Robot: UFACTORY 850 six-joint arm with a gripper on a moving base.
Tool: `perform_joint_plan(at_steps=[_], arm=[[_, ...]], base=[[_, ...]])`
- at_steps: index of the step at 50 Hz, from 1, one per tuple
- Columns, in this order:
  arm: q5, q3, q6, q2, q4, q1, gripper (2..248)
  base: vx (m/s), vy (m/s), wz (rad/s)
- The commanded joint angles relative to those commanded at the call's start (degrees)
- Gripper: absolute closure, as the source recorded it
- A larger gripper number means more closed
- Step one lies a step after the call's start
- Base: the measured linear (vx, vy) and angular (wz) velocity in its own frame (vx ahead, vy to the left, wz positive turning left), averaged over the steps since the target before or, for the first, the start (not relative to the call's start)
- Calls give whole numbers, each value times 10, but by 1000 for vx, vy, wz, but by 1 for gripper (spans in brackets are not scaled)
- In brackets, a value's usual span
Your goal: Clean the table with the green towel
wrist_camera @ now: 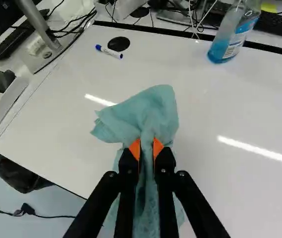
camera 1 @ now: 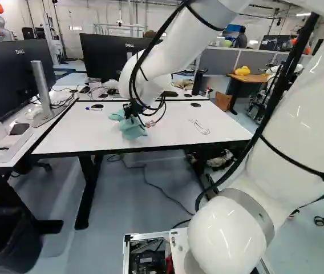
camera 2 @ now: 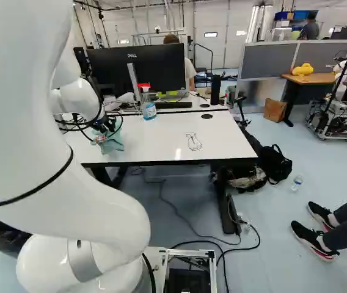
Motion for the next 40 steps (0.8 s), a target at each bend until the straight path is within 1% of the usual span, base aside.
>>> perform_joint_plan(at_steps=[18, 40], arm=[[0, 18, 0, 19, 0, -35, 200], [0, 25, 0, 26, 0, -83, 200]], base=[[0, 0, 0], [0, 0, 0]])
